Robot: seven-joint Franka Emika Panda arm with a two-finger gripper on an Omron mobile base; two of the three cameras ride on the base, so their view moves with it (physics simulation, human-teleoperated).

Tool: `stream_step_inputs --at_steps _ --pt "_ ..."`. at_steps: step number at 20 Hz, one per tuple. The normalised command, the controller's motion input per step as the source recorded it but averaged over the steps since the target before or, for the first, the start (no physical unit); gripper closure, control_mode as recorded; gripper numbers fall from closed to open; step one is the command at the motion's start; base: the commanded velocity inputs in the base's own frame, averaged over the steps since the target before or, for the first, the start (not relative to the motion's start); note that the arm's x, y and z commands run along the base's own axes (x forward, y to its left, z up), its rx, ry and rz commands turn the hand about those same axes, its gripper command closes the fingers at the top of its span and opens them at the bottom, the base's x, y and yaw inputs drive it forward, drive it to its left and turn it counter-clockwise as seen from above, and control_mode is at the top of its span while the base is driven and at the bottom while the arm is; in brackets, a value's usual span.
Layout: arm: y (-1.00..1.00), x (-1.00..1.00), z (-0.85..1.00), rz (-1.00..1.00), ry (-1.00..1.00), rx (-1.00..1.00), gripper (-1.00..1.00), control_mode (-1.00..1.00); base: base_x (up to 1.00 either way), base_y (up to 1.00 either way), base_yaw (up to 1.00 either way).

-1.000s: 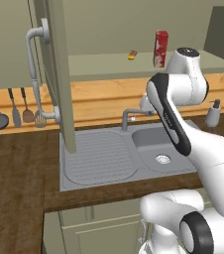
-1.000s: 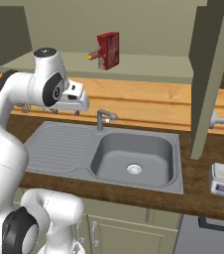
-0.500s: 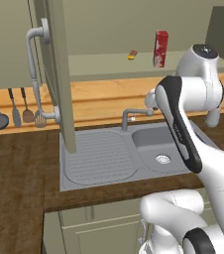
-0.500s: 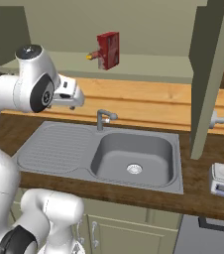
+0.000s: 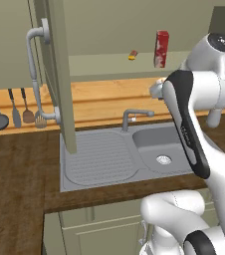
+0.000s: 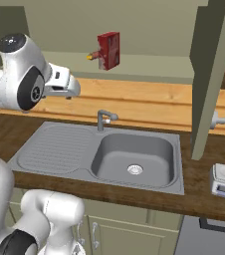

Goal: Pick the cereal and place it on the digital scale for weighing, and close the cabinet.

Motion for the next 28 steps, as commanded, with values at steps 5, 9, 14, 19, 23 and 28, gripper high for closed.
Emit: stream_step_inputs --at_steps 5,9,14,19,23,28 --pt "0.00 -0.02 0.35 -0.04 -0.24 0.00 -1.00 -1.00 0.00 0.00 0.00" --pt "-0.06 0.00 0.28 -0.03 -0.38 0.00 -1.00 -1.00 0.00 0.00 0.00" --pt "-0.06 0.03 0.10 -0.09 -0.18 0.00 -1.00 -1.00 0.00 0.00 0.00" --pt "-0.12 0.06 0.03 -0.08 -0.12 0.00 -1.00 -1.00 0.00 0.00 0.00" --pt "-0.09 0.24 0.02 -0.03 -0.01 0.00 -1.00 -1.00 0.00 0.00 0.00" --pt "-0.17 0.31 0.05 -0.03 -0.01 0.00 -1.00 -1.00 0.00 0.00 0.00"
